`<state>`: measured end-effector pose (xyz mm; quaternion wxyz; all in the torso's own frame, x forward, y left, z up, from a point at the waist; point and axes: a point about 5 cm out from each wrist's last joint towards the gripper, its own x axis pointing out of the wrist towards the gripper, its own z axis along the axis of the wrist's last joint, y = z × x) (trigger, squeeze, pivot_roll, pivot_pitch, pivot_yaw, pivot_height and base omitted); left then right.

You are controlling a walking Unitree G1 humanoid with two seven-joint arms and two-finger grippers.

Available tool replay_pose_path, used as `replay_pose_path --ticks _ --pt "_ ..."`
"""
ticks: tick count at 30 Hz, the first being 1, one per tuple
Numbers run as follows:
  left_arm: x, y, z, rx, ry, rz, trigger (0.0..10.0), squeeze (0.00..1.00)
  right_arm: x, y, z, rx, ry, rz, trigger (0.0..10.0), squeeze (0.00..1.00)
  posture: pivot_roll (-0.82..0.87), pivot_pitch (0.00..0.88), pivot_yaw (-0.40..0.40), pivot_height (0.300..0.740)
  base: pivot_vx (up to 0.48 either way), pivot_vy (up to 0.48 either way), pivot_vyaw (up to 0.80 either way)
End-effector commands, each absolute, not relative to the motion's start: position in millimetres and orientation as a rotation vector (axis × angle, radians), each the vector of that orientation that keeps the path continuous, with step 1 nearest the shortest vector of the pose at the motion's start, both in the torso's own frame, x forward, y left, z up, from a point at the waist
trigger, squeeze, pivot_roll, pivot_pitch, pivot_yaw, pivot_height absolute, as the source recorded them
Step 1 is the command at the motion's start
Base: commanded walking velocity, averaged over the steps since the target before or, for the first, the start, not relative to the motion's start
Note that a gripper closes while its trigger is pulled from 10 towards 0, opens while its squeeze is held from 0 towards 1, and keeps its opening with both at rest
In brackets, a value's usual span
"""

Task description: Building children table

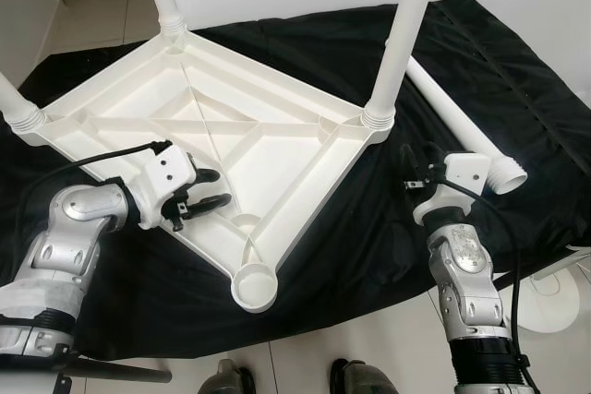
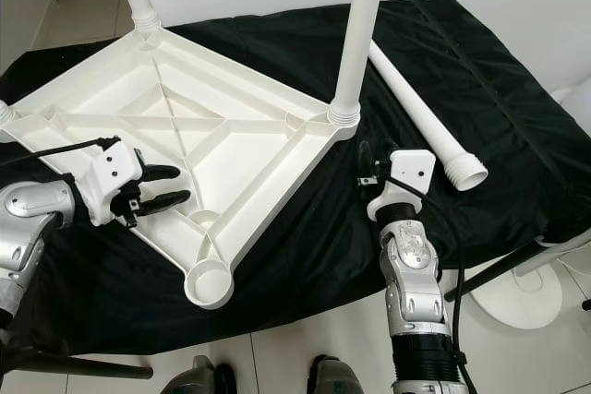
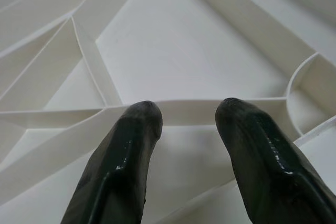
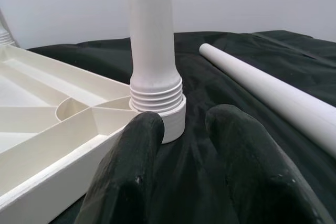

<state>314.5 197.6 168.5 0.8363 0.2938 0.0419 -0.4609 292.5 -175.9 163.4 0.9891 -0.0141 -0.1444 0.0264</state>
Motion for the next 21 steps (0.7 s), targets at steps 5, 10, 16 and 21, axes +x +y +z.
replay_pose_path --ticks 5,10,16,21 --pt "337.1 218.5 167.0 0.755 0.143 -0.658 10.0 0.00 291.7 -167.1 163.2 -0.029 -0.291 0.104 10.0 0.00 -0.09 0.132 0.062 0.740 0.000 0.000 0.00" --pt "340.8 211.2 167.9 0.796 0.122 -0.668 10.0 0.00 291.1 -165.9 164.0 -0.035 -0.292 0.115 10.0 0.00 -0.09 0.130 0.062 0.740 0.000 0.000 0.00" --pt "336.3 183.9 169.5 0.893 0.055 -0.787 10.0 0.00 291.1 -167.7 163.5 -0.042 -0.289 0.113 10.0 0.00 -0.11 0.121 0.071 0.740 0.000 0.000 0.00" --pt "329.1 164.4 168.9 0.906 0.019 -0.867 10.0 0.00 289.9 -168.5 162.9 -0.045 -0.289 0.108 10.0 0.00 -0.11 0.117 0.080 0.740 0.000 0.000 0.00"
